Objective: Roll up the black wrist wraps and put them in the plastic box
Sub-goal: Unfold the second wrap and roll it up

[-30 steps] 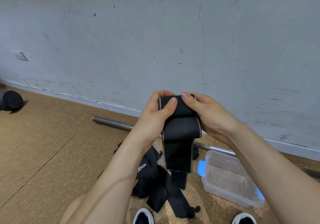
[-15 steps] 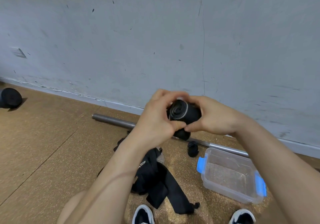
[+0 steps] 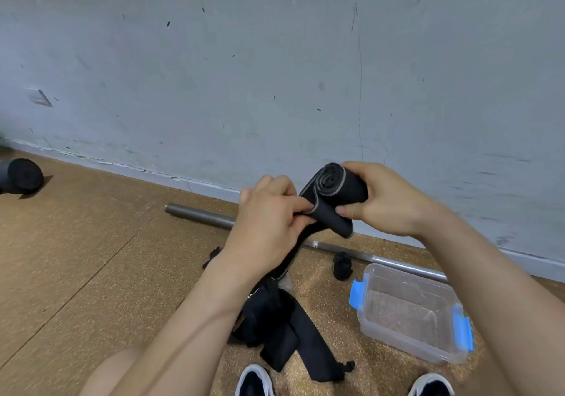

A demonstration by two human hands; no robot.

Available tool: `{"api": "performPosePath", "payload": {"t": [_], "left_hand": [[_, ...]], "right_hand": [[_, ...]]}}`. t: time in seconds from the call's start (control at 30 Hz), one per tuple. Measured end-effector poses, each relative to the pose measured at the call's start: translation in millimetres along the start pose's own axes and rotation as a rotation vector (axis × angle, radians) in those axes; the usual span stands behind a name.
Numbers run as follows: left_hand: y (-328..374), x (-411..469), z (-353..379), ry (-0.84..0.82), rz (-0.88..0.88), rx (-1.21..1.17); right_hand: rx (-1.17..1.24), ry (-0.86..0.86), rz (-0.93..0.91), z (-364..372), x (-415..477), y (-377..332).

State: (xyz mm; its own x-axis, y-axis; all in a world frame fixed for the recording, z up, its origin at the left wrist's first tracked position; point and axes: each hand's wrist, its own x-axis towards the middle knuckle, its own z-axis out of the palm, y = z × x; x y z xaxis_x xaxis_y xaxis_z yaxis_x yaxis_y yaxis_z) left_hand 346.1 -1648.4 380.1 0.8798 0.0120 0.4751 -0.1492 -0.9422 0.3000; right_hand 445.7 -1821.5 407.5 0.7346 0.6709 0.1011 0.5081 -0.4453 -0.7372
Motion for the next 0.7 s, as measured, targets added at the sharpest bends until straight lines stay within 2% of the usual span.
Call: {"api": "performPosePath", "payload": {"t": [0.1, 0.17, 0.23, 0.33, 0.47, 0.53, 0.6, 0.7], "left_hand": [[9.7, -3.6, 2.9, -0.041, 0.120, 0.036], [16.0, -4.3, -2.2, -0.113, 0.151, -0.052], [19.6, -4.4, -6.5, -0.233, 0.061, -0.051], [25.7, -4.5, -8.7, -0.352, -0.054, 0.126], [22.4, -6.5, -13.0, -0.445, -0.219, 0.027], [16.2, -10.0, -14.0, -0.525, -0.280, 0.025], [12.3, -14.6, -14.9, -0.505, -0.304, 0.009], [2.8, -13.0, -17.1, -0.471, -0.369, 0.061]], "right_hand": [[-0.015, 0.160, 0.089, -2.3, 2.7, 6.5], [-0.012, 0.173, 0.118, -1.5, 2.3, 8.6], [-0.057, 0.181, 0.112, 1.2, 2.0, 8.9], [-0.110, 0.249, 0.125, 3.1, 3.1, 9.4], [-0.186, 0.300, 0.155, 3.8, 5.1, 10.9], [-0.215, 0.386, 0.197, -4.3, 6.6, 12.5], [-0.161, 0.424, 0.224, -14.4, 6.1, 14.4], [-0.123, 0.361, 0.225, -16.9, 5.2, 16.7]]}}
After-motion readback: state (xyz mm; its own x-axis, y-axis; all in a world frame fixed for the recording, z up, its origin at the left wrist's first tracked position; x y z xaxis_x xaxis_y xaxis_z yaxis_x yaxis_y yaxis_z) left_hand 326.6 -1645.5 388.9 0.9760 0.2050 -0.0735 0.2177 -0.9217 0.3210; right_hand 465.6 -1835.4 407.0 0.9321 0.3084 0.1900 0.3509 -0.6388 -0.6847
